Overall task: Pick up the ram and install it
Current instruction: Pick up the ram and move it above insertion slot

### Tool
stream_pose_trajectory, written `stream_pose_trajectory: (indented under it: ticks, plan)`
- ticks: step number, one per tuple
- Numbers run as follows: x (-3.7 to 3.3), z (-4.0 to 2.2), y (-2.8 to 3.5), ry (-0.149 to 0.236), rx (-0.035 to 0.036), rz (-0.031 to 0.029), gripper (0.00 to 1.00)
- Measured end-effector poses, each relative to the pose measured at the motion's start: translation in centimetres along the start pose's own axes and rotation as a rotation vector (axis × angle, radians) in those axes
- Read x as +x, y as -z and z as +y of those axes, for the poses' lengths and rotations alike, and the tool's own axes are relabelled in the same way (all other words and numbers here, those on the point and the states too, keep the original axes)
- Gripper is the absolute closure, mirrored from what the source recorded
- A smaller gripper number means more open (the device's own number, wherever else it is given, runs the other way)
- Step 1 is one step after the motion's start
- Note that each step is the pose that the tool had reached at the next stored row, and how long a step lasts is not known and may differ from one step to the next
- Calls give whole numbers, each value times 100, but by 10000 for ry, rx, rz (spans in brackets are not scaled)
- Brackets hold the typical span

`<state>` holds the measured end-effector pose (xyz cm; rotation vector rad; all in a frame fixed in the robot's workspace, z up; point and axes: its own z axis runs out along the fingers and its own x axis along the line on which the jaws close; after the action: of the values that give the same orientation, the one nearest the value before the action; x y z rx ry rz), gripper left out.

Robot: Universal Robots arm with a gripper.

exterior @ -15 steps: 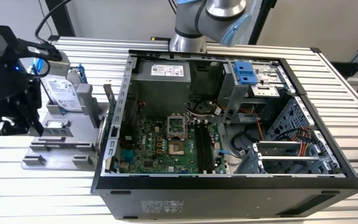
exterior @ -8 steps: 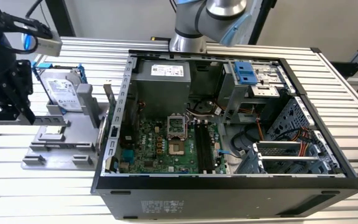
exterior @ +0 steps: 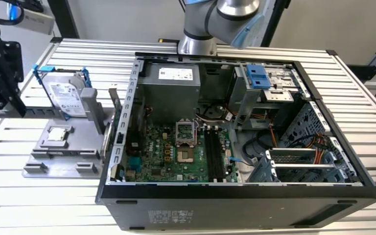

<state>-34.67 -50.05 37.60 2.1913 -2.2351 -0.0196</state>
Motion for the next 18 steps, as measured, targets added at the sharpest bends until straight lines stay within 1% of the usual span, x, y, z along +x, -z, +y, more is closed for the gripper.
stream_pose_trajectory:
  ticks: [3,4,7,8,18]
  plan:
    - [0,2,134,1,1,-1,100]
    - [0,2,154,1,2,0,100]
    - [0,0,153,1,3,-3,100]
    - [-1,-28,155,1,-4,-1,100]
    - [-10,-482,163,-1,-184,3,100]
